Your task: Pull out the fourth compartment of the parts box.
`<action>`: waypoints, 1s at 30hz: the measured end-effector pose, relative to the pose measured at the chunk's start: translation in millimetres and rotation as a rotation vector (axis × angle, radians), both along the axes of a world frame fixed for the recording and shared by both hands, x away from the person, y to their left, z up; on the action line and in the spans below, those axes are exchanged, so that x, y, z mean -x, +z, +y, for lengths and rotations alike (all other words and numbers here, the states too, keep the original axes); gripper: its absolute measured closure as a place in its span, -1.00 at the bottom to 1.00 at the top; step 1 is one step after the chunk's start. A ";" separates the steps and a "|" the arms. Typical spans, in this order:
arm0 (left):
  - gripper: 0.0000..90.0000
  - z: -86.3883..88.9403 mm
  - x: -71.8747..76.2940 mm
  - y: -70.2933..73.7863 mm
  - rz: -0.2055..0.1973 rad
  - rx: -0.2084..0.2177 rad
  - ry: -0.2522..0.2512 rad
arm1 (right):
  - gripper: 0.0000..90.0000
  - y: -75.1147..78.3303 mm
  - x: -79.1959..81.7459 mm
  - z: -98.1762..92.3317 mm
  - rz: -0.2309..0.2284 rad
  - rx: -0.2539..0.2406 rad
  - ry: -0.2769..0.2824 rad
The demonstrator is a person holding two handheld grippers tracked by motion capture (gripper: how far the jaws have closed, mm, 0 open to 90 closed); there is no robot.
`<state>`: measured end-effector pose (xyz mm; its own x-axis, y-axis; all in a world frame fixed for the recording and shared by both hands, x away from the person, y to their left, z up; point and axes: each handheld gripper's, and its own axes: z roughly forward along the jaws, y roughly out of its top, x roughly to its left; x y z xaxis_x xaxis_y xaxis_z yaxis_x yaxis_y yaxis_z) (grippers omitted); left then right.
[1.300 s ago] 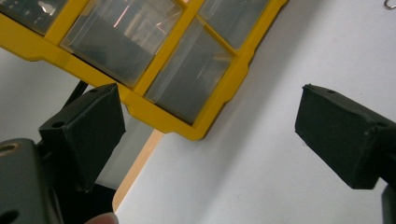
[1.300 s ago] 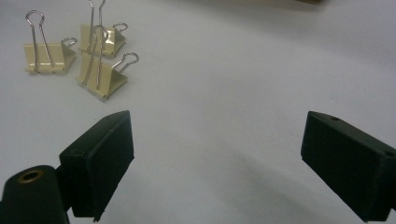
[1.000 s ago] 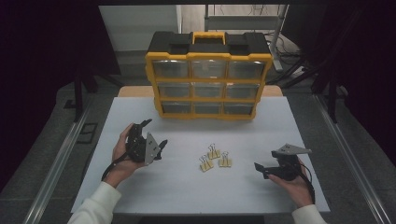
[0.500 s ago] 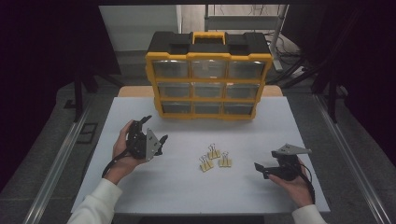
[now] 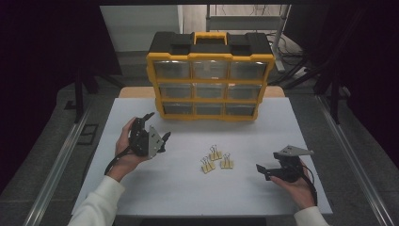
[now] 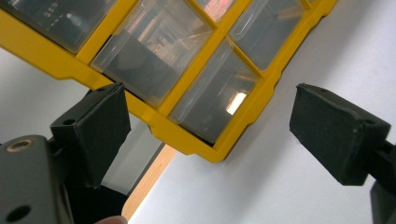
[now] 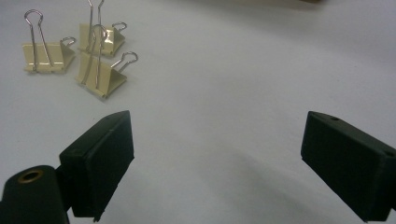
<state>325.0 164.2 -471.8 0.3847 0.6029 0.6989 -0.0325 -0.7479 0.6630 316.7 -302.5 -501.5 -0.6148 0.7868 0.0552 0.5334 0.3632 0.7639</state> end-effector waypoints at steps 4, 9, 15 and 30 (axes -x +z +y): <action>-0.72 -2.3 -2.9 2.1 -0.011 -0.004 -0.002 | -0.78 0.2 0.1 -0.3 -0.001 -0.002 -0.001; -0.72 -5.2 -6.2 4.8 -0.018 -0.005 -0.005 | -0.78 0.1 -0.1 -0.3 -0.001 -0.001 -0.001; -0.73 -7.4 -8.5 7.3 -0.022 -0.002 -0.009 | -0.78 0.4 0.1 -0.5 -0.001 -0.002 -0.001; -0.73 -7.5 -17.3 14.2 -0.033 -0.017 -0.011 | -0.78 0.2 -0.1 -0.4 0.000 -0.003 -0.002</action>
